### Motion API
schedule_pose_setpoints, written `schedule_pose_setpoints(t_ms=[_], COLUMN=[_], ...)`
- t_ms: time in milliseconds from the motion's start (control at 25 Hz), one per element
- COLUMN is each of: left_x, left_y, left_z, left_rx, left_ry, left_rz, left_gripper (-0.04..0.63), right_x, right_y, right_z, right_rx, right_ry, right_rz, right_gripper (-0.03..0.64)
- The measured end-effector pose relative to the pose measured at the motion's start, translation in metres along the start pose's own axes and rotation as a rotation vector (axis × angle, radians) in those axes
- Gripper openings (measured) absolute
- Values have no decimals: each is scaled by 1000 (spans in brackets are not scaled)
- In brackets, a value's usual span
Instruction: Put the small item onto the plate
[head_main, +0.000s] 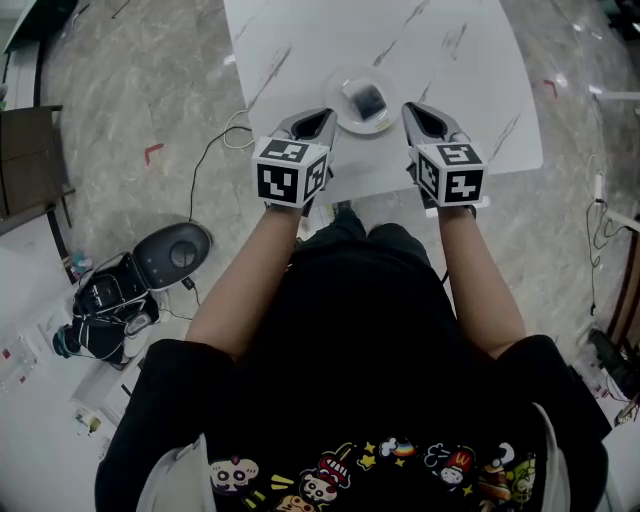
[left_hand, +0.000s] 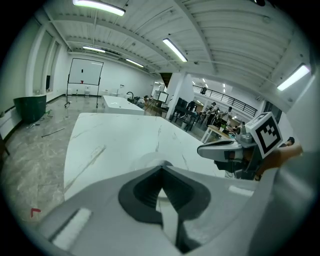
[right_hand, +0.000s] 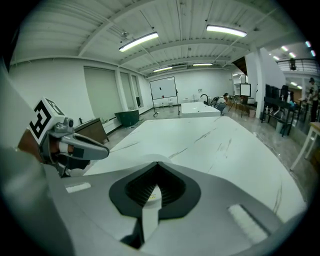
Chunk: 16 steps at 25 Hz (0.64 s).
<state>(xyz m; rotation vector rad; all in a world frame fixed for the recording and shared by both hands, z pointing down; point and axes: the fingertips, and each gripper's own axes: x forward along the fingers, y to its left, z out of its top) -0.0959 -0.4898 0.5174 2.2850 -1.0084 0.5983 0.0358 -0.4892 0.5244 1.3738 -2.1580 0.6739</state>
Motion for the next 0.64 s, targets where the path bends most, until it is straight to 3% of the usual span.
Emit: schedule_pose_setpoints(t_ms=[640], left_x=[-5], left_y=[-20], left_z=[-6], left_rx=[22], left_ry=[0], left_rz=[-22], left_gripper=[0], right_x=[-39], right_y=[2], right_z=[0], right_rx=[-29], right_ry=[-54], right_rz=[-9], right_gripper=[23])
